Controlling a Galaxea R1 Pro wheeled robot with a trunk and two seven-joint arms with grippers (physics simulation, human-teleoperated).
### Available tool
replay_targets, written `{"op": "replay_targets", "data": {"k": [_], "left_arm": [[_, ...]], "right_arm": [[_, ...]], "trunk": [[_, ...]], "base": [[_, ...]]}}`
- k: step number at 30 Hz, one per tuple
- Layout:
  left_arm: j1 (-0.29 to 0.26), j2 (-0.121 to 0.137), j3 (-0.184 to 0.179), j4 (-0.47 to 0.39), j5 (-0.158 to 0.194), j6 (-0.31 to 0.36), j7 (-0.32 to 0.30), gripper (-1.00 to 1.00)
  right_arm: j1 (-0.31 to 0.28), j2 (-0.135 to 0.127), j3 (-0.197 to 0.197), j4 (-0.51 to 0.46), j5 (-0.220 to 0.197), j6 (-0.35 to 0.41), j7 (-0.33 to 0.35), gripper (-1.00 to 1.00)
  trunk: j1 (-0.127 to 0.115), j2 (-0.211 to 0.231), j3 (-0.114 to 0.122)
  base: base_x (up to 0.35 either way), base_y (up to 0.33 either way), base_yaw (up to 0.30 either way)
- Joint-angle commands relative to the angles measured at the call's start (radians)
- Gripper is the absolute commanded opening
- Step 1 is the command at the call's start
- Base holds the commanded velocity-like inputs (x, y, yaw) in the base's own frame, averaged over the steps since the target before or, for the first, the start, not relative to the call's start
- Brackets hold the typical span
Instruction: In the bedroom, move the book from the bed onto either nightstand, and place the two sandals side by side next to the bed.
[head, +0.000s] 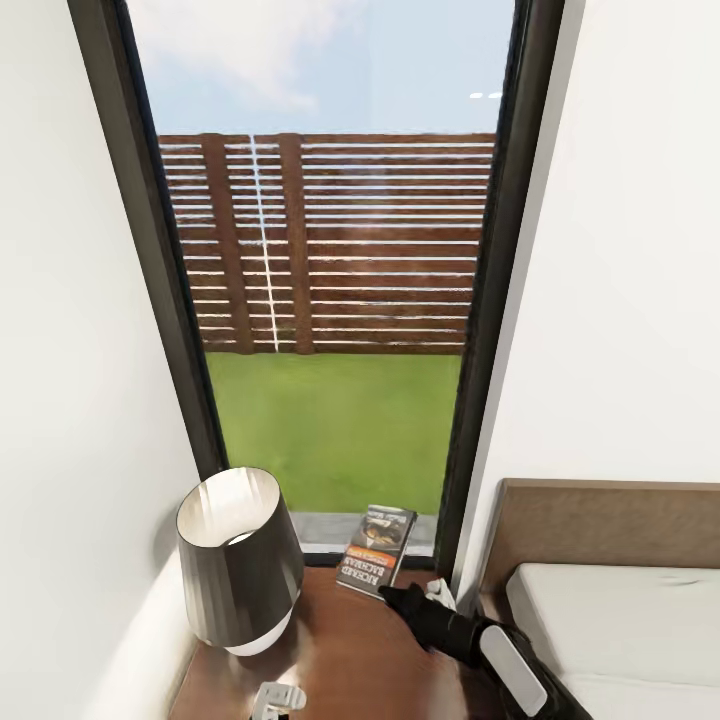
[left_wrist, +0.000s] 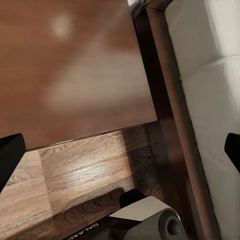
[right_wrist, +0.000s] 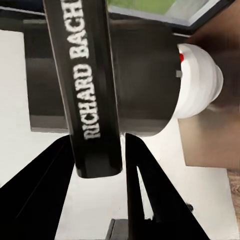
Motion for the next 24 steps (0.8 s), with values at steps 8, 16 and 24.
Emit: {"op": "replay_targets", "data": {"k": [8,16,24], "left_arm": [[-0.001,0.0,0.006,0.001,-0.004,0.0,-0.003,1.0],[-0.001,0.0,0.007,0.001,-0.004,0.001,-0.001,1.0],[-0.001,-0.001,0.006,0.001,-0.004,0.001,-0.001,1.0]], "right_arm": [[-0.001,-0.001,0.002,0.0,-0.15,0.01,0.001,-1.0],[-0.001,0.001,0.005,0.001,-0.153,0.009,-0.002,-1.0],[-0.001,0.001,0.008,0.001,-0.153,0.007,-0.006,-1.0]], "trunk": [[0.0,-0.001,-0.002],[0.023,-0.043,-0.02],[0.054,-0.099,-0.045]], "base": [[0.0,0.0,0.0],[0.0,0.0,0.0],[0.0,0.0,0.0]]}}
